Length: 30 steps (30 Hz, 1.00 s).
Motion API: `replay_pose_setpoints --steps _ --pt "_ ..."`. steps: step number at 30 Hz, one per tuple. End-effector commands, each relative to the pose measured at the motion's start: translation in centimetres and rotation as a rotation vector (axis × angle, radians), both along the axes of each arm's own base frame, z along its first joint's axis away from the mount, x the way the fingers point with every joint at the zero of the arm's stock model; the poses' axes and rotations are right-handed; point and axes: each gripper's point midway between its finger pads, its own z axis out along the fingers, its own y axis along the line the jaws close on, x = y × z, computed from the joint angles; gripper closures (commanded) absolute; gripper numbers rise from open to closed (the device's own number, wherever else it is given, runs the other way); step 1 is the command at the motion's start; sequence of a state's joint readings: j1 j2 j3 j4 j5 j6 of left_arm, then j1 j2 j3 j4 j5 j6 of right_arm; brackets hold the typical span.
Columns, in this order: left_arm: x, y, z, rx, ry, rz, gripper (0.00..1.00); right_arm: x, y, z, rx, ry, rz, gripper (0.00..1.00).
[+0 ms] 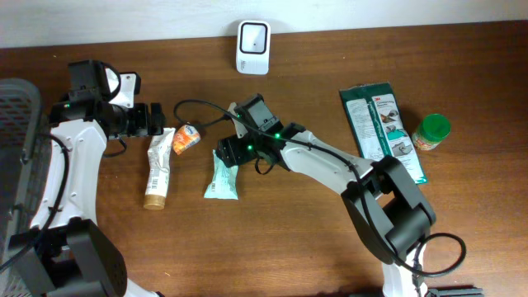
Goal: Scan the item barcode
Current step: 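Reach the right gripper to the pale green wipes pouch and grasp it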
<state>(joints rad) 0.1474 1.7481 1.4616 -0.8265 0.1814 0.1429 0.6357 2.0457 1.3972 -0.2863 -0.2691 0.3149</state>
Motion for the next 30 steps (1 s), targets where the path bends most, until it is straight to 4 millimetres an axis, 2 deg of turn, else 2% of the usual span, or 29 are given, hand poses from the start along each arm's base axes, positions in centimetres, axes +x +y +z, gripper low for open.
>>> replay_pose_setpoints --steps 1,5,15,17,18,21,23,24,25,26,28,30 --pt "0.3 0.3 0.6 0.018 -0.018 -0.011 0.01 -0.6 -0.4 -1.7 -0.041 0.028 0.017 0.23" --pt "0.3 0.4 0.6 0.018 -0.018 -0.010 0.01 -0.6 -0.7 -2.4 -0.059 0.039 0.008 0.31" --pt "0.3 0.4 0.6 0.018 -0.018 -0.010 0.01 -1.1 -1.6 -3.1 -0.106 0.063 -0.007 0.33" --pt "0.3 0.3 0.6 0.018 -0.018 -0.011 0.01 -1.4 -2.9 -3.9 -0.170 0.078 -0.032 0.33" --pt "0.3 0.3 0.6 0.018 -0.018 -0.011 0.01 -1.7 -3.3 -4.1 -0.182 0.103 -0.042 0.36" --pt "0.3 0.4 0.6 0.018 -0.018 -0.010 0.01 -2.6 -5.8 -4.3 -0.228 0.241 -0.136 0.40" --pt "0.3 0.4 0.6 0.018 -0.018 -0.010 0.01 -3.2 -8.8 -3.7 -0.298 0.340 -0.179 0.40" --pt "0.3 0.3 0.6 0.018 -0.018 -0.011 0.01 -3.3 -10.6 -2.8 -0.329 0.390 -0.202 0.39" --pt "0.3 0.4 0.6 0.018 -0.018 -0.010 0.01 -3.1 -11.5 -1.3 -0.336 0.407 -0.174 0.35" --pt "0.3 0.3 0.6 0.017 -0.018 -0.010 0.01 -2.8 -10.3 1.2 -0.266 0.370 0.014 0.33" --pt "0.3 0.4 0.6 0.017 -0.018 -0.010 0.01 -0.8 -8.6 4.0 -0.182 0.241 0.147 0.27" --pt "0.3 0.4 0.6 0.018 -0.018 -0.010 0.01 -0.3 -6.7 4.0 -0.096 0.202 0.227 0.27"
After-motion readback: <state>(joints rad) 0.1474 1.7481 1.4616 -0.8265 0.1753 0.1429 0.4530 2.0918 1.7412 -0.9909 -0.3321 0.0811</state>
